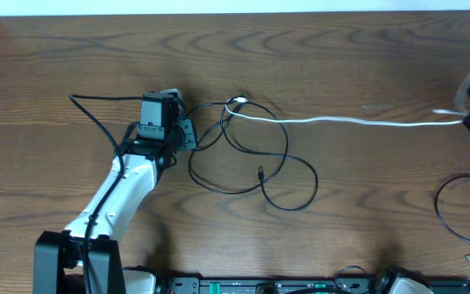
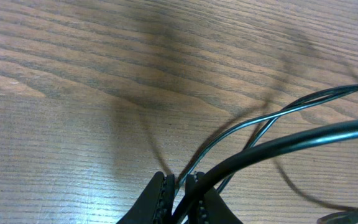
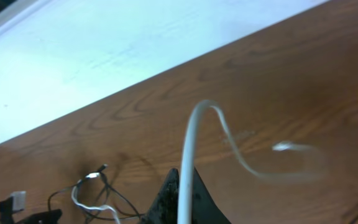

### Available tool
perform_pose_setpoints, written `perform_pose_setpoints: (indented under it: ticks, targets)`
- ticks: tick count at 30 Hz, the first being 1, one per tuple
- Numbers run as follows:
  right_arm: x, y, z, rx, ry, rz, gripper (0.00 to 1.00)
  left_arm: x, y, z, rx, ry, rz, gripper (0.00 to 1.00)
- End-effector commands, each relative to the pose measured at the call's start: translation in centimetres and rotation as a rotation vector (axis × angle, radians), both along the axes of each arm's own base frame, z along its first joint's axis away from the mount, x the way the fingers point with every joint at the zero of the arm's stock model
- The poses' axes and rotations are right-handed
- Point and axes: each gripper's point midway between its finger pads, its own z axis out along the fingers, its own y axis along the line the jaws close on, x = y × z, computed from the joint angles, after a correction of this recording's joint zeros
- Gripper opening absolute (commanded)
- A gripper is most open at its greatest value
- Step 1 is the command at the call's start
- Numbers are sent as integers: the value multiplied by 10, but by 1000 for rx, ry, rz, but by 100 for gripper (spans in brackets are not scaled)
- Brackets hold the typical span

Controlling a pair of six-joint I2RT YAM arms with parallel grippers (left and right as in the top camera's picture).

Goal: Untangle cables
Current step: 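Pull the white cable with the right gripper out to the right edge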

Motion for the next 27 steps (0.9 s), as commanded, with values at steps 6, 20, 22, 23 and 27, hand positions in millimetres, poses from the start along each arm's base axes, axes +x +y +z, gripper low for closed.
perform_pose_setpoints:
  ticks: [6,20,22,23,27]
  targets:
    - [-7,-30,-2,-9,8,-73,1,-1,23,-10,13,24,86,16]
    - [-35,-91,-15,75,51,-286,1,3,85,-9,-43,24,313,16]
    - [-32,-90,-20,91,66,-264,1,3,85,-9,-54,25,309,16]
    - [-30,-89,-22,99,73,-248,1,2,85,-9,-54,25,308,16]
    - [-17,-77,-29,142,82,-150,1,3,81,-8,-73,27,296,15]
